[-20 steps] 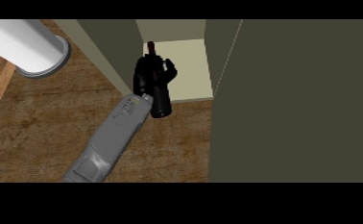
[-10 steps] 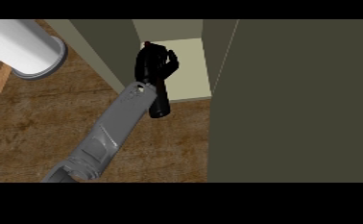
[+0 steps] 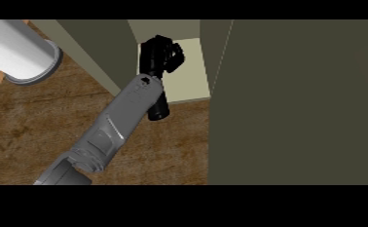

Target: Pick up the wine, place it into the cabinet and close the cabinet

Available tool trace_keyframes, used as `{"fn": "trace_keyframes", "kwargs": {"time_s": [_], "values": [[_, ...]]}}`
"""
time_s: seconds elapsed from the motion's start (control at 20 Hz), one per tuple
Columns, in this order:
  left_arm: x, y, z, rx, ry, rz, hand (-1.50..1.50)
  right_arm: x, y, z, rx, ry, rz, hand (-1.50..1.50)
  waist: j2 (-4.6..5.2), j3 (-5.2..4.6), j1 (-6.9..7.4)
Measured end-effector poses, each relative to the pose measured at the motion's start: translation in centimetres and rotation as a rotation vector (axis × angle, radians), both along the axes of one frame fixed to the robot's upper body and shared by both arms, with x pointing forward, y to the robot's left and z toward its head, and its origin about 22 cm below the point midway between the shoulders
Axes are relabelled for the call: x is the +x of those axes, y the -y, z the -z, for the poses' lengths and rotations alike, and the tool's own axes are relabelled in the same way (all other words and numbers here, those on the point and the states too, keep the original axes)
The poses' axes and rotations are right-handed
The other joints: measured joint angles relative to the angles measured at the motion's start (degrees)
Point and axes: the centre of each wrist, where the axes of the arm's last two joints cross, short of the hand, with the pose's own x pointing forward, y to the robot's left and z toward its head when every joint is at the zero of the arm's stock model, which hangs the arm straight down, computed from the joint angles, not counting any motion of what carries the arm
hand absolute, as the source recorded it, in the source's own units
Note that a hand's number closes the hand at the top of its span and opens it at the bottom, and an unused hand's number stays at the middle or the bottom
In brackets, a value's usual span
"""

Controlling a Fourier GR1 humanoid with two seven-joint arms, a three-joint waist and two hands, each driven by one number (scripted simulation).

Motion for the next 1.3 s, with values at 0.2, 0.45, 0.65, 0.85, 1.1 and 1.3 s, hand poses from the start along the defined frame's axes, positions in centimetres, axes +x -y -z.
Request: {"fn": "trace_keyframes", "kwargs": {"time_s": [0.2, 0.45, 0.65, 0.85, 1.1, 1.3], "values": [[0.4, 0.4, -0.9, 0.008, -0.01, -0.031, 1.5, 0.2, 0.2, 0.0, -0.003, 0.012, -0.01, -1.5, 0.08, 0.04, -0.53], [0.4, 0.3, -0.6, 0.059, -0.047, -0.077, 1.5, 0.4, 0.4, -0.1, -0.009, 0.012, -0.018, -1.5, 0.15, 0.05, -0.71], [0.5, 0.2, -0.6, 0.105, -0.048, -0.136, -1.5, 0.2, 0.4, 0.1, -0.009, 0.004, -0.028, -1.5, 0.25, 0.05, -1.28], [0.4, -0.1, 0.0, 0.15, -0.039, -0.16, -1.5, 0.2, 0.4, 0.1, 0.002, 0.007, -0.023, -1.5, 0.36, 0.03, -0.99], [0.3, -0.5, 0.3, 0.205, -0.06, -0.178, -1.5, 0.2, 0.5, 0.0, 0.002, 0.009, -0.024, -1.5, 0.38, 0.02, -0.81], [0.2, -0.6, 0.6, 0.219, -0.072, -0.188, -1.5, 0.3, 0.6, 0.1, 0.001, 0.008, -0.027, -1.5, 0.45, 0.0, -0.7]]}}
